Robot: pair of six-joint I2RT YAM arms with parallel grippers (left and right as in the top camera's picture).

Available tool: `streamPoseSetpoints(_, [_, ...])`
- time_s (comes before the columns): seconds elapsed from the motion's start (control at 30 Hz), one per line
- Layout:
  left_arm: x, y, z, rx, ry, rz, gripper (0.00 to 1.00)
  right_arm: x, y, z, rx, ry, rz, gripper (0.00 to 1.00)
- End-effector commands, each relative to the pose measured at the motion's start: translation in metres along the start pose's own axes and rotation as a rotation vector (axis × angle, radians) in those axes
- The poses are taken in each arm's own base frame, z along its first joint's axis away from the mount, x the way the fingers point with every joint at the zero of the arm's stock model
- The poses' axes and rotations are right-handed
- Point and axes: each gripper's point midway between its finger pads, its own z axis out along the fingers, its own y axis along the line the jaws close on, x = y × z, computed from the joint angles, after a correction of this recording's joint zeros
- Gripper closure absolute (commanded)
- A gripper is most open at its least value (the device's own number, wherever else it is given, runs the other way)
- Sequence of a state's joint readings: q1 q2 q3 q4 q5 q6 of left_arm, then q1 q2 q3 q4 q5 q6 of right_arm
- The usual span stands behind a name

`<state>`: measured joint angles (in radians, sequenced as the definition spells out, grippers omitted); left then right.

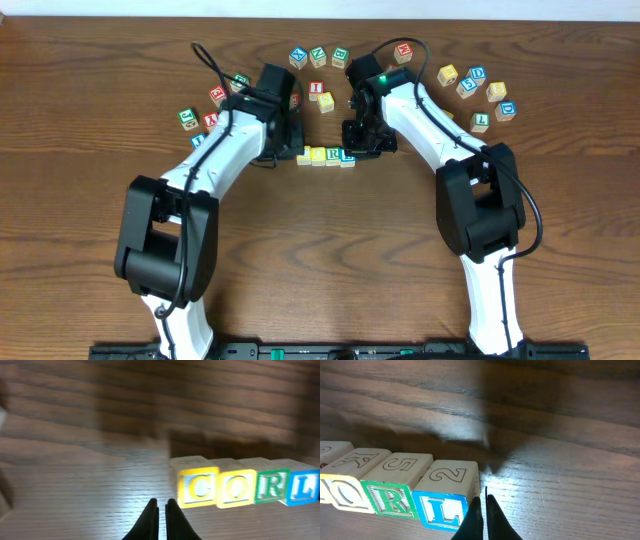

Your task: Spell out CORL

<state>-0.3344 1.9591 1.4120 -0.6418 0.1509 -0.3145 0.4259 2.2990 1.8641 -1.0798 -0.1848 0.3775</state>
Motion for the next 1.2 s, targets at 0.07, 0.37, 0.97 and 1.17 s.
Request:
streamPoseSetpoints(0.07, [0.0,0.005,0.004,-0.009,0.003,-0.003,0.92,0.0,0.006,-0.007,-0.014,-0.012,-0.04,0.99])
streamPoseSetpoints(0.37, [-0.043,0.035,-0.068,0.003,-0.178,-0.057,0.93,-0.002,0.011,-0.044,-0.02,-0.059,-0.087,0.99])
streamPoseSetpoints(0.97, [-0.047,0.089,-0.141,-0.051,-0.293,-0.169,0.92,0.053,0.034,-0.015,0.133,-0.023,-0.143,0.99])
streamPoseSetpoints(1.17, [-0.046,0.089,-0.141,-0.052,-0.291,-0.169,0.92,0.047,0.031,0.007,0.113,-0.063,-0.107,0.99])
